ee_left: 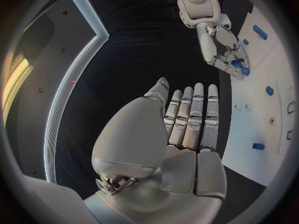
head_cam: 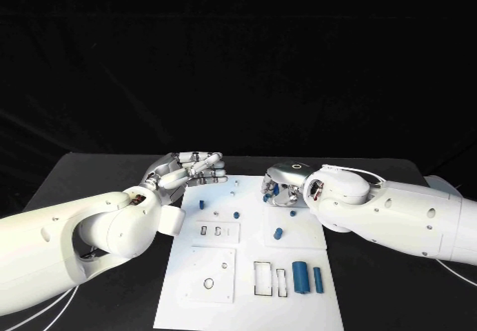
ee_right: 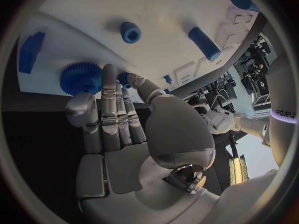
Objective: Assemble the parts on the task board
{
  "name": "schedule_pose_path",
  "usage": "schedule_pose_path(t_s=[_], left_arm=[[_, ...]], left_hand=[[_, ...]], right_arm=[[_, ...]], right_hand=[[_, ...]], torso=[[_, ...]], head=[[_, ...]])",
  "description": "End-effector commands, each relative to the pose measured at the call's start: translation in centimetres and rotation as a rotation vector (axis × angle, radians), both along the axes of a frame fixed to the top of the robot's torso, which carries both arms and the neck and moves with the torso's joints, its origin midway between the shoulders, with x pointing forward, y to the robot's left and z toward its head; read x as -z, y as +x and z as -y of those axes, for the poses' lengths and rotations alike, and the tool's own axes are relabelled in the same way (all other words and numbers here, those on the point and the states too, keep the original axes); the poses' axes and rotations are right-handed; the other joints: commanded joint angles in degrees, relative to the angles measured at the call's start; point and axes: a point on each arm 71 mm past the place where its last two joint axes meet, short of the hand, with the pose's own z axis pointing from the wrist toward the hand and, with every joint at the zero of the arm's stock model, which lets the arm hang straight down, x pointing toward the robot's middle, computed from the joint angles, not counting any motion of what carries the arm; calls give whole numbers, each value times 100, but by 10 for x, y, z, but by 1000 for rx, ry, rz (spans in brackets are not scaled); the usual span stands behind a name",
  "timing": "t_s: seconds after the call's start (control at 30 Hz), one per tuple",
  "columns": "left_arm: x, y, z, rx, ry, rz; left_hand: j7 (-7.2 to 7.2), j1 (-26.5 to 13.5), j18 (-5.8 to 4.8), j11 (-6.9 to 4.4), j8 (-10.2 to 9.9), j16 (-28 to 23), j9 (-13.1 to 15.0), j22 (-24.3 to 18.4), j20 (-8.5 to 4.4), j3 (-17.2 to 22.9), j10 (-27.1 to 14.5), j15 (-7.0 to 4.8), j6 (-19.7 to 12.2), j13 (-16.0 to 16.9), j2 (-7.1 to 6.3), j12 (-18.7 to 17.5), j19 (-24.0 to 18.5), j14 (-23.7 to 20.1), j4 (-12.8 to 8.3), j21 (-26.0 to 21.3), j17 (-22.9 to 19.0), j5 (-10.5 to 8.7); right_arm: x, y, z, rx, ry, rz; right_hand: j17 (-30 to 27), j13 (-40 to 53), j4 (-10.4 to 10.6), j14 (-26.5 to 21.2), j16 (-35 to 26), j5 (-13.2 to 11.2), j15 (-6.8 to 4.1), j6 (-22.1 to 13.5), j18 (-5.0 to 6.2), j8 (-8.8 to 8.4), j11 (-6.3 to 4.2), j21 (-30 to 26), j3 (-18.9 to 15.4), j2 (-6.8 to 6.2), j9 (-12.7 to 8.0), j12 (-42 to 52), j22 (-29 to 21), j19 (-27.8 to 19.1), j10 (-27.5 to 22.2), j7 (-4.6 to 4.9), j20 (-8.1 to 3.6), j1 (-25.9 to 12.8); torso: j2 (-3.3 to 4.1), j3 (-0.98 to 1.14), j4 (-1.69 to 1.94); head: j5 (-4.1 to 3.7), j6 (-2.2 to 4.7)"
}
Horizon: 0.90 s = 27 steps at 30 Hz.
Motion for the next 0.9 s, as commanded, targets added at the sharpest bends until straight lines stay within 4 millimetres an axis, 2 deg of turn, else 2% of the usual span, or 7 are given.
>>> schedule_pose_path(t_s=[0.03,0.43,0.57,0.9], left_arm=[[-2,-1,2,21,-6,9],[-2,0,2,19,-4,7],[-2,0,2,19,-4,6],[-1,2,-1,11,-1,7]], left_hand=[[26,-55,75,9,-25,-34,-8,-6,-2,-37,47,19,30,0,7,-20,34,41,9,-16,-9,2],[28,-56,75,10,-28,-38,-9,-8,-1,-39,46,20,29,0,7,-25,34,40,9,-18,-10,2],[28,-56,75,10,-28,-38,-9,-8,-1,-39,46,20,29,0,7,-25,34,40,9,-18,-10,2],[30,-53,75,13,-34,-46,-9,-12,0,-40,47,22,30,0,13,-35,32,40,7,-22,-11,3]], right_arm=[[0,0,-1,-8,-14,8],[-1,0,-2,-4,-8,22],[-3,0,-2,2,6,43],[-13,-5,-4,1,66,104]], right_hand=[[27,16,2,-40,-34,-41,-17,76,-81,45,-13,44,69,40,18,52,37,46,83,-10,-7,20],[128,65,35,-49,-55,-141,-49,226,-101,110,-67,167,216,69,61,143,223,66,251,-61,-32,90],[172,92,42,-58,-71,-312,-64,317,-106,157,-94,210,325,129,95,180,286,65,321,-88,-47,170],[212,120,99,-54,-82,-328,-72,402,-118,203,-121,268,377,146,138,213,377,86,387,-117,-55,156]], torso=[[30,5,2],[71,8,9],[84,5,3],[90,0,7]], head=[[-10,6],[-8,-2],[-8,15],[-9,62]])
